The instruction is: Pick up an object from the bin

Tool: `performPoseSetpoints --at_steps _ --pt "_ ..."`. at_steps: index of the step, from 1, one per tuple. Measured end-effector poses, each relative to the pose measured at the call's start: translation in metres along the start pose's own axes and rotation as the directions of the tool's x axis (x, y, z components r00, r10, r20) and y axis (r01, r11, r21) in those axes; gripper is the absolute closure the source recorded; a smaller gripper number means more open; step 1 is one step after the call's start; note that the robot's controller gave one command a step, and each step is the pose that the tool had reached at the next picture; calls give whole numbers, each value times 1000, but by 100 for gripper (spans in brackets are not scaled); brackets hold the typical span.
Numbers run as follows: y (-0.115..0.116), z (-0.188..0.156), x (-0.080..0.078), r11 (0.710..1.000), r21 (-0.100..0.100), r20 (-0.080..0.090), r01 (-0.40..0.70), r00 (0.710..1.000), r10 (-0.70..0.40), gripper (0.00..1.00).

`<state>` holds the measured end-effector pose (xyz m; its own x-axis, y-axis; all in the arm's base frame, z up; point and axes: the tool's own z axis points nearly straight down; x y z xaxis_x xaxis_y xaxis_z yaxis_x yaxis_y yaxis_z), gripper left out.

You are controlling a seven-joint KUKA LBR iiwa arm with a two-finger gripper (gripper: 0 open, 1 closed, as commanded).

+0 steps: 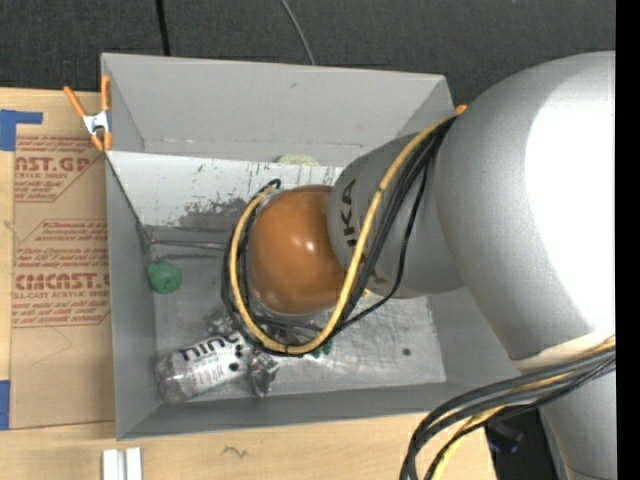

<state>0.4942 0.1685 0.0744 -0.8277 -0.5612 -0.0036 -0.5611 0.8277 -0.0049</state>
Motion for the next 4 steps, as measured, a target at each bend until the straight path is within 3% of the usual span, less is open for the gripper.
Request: performPoseSetpoints --at_steps 1,2,3,4 --pt "0 -1 0 1000 0 0 0 1000 0 100" --pt "-9 -29 -5 1000 -4 2 -7 1000 7 100" --pt "-27 -141 13 1000 -5 -2 -23 1000 23 100" --pt "-27 -141 13 1000 -6 -2 -22 1000 22 100"
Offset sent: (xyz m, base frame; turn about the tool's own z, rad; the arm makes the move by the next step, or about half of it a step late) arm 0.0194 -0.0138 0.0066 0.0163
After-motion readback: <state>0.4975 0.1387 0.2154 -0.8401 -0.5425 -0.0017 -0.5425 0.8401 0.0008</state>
